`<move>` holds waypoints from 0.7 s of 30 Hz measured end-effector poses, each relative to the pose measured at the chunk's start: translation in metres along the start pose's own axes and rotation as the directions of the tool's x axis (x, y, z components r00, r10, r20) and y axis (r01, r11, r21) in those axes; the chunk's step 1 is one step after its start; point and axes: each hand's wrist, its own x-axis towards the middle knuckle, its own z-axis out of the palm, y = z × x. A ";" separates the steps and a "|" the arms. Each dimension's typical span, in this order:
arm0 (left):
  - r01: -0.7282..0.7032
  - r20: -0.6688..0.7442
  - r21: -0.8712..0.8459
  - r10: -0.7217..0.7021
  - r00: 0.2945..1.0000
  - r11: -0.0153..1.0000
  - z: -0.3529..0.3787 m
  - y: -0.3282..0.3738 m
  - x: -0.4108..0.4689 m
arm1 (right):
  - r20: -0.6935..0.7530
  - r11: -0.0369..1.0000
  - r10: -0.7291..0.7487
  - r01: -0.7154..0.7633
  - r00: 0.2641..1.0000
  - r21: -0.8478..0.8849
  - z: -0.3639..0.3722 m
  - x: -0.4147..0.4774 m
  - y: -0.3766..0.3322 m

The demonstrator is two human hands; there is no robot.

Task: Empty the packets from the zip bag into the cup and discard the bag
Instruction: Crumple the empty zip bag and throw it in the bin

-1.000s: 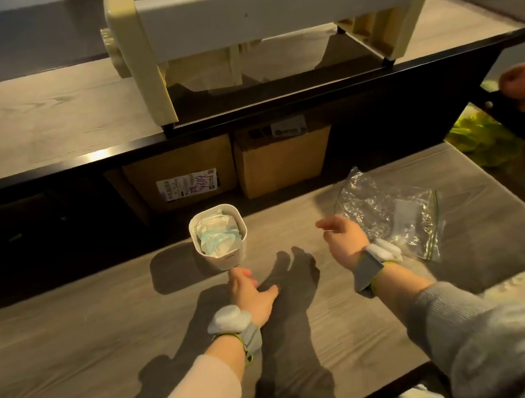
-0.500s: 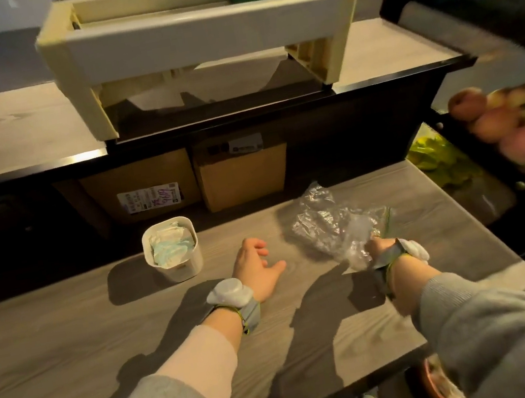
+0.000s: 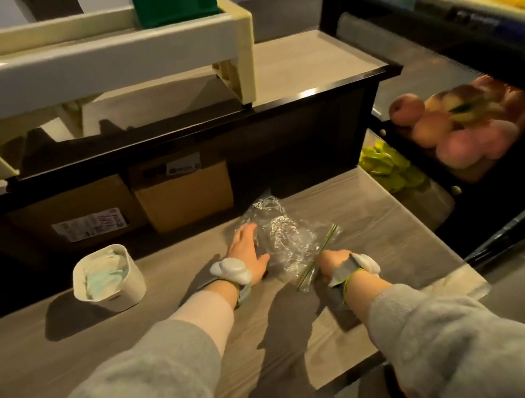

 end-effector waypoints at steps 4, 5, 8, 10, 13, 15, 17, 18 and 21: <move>0.172 0.148 0.031 -0.175 0.973 0.985 0.014 0.008 0.024 | 0.109 0.956 0.014 -0.045 0.994 0.290 0.003 -0.005 -0.001; 0.193 0.191 0.061 -0.202 0.961 0.979 0.019 0.009 0.028 | 0.102 0.953 0.025 -0.055 0.994 0.296 0.003 -0.004 -0.001; 0.195 0.292 0.067 -0.206 0.934 0.979 0.031 0.000 0.030 | 0.088 0.983 0.013 -0.028 0.996 0.179 0.003 -0.002 -0.005; 0.236 0.310 0.008 -0.226 0.924 0.972 0.031 -0.005 0.032 | 0.154 0.991 -0.035 0.014 0.988 0.133 0.002 -0.003 -0.009; 0.252 0.244 0.029 -0.251 0.937 0.967 0.024 -0.001 0.031 | 0.197 0.975 -0.156 0.119 0.968 0.190 -0.003 -0.010 -0.015; 0.212 0.238 -0.014 -0.203 0.950 0.977 0.018 0.007 0.032 | 0.288 0.938 -0.205 0.104 0.935 0.330 -0.009 -0.016 -0.016; 0.152 0.263 -0.132 -0.113 0.958 0.980 0.015 0.018 0.032 | 0.366 0.907 -0.303 0.148 0.880 0.394 -0.019 -0.025 -0.015; 0.129 0.290 -0.201 -0.067 0.955 0.971 0.016 0.025 0.031 | 0.366 0.898 -0.349 0.196 0.862 0.394 -0.025 -0.028 -0.014; 0.165 0.400 -0.468 0.042 0.916 0.869 0.026 0.054 0.029 | 0.212 0.855 -0.433 0.325 0.876 0.404 -0.043 -0.031 -0.011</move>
